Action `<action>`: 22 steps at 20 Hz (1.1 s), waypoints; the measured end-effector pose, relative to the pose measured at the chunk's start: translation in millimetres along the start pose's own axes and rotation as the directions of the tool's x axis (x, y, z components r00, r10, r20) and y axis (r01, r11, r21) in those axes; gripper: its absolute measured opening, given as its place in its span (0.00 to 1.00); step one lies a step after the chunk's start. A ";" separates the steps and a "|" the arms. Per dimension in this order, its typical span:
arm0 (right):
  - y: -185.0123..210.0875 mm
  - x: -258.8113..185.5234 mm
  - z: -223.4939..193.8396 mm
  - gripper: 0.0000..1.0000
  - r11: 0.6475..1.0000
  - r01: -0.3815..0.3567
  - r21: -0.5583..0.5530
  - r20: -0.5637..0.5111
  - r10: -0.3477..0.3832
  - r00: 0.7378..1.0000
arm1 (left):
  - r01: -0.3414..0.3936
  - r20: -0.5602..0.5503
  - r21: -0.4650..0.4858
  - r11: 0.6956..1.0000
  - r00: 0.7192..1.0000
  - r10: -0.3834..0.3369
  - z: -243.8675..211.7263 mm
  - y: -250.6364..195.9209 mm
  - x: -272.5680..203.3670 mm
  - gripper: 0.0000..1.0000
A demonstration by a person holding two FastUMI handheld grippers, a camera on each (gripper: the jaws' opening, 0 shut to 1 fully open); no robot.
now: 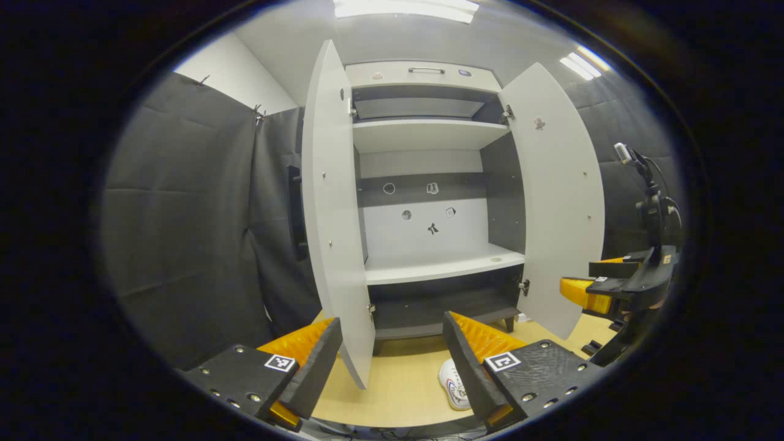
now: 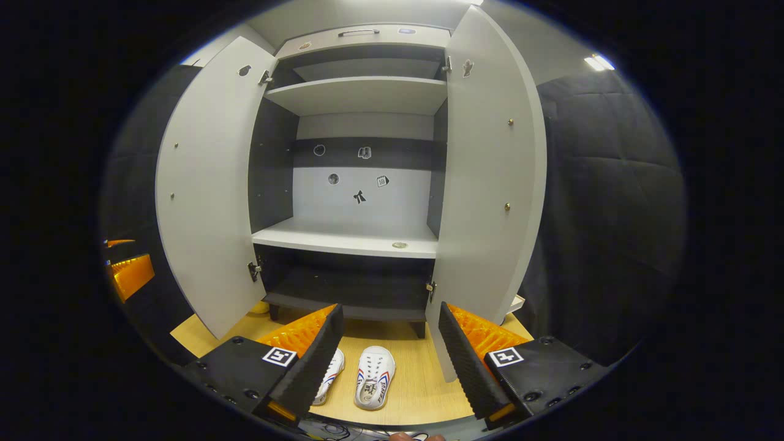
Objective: Grab one shoe with the right hand and put it into the shoe cabinet, grab the other shoe with the left hand and put it into the shoe cabinet; then close the right door with the right hand and the left door with the left hand.
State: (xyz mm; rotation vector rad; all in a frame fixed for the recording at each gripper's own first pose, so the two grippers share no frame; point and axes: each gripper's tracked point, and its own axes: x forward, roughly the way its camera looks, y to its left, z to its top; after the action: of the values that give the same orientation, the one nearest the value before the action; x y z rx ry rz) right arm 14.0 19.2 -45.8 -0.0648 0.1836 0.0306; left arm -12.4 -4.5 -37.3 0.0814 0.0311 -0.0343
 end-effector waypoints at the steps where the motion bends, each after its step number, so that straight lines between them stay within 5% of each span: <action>1: 1.2 5.0 -1.3 0.98 1.000 -0.003 0.003 -0.013 0.003 1.000 | -0.003 0.001 0.002 1.000 1.000 0.003 -1.4 1.1 0.0 0.94; 5: 5.3 29.3 -18.3 0.97 0.998 -0.016 -0.058 -0.088 0.011 0.996 | 0.007 -0.017 -0.034 0.999 1.000 -0.008 -16.4 9.9 -3.7 0.95; 11: 37.4 62.3 -51.3 0.98 0.994 -0.107 -0.003 -0.163 0.105 0.981 | -0.016 -0.096 -0.022 1.000 0.995 0.014 -50.8 22.2 -11.5 0.95; 22: 60.9 119.2 -171.1 0.98 0.989 -0.141 0.036 -0.410 0.143 0.901 | 0.002 -0.201 -0.025 1.000 0.980 -0.007 -98.3 17.2 -19.7 0.95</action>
State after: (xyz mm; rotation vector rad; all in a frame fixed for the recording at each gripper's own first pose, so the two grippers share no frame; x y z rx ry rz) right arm 97.9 71.3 -239.3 -0.0519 0.6127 0.1630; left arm -34.4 21.3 -133.2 0.0598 0.2337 -0.0300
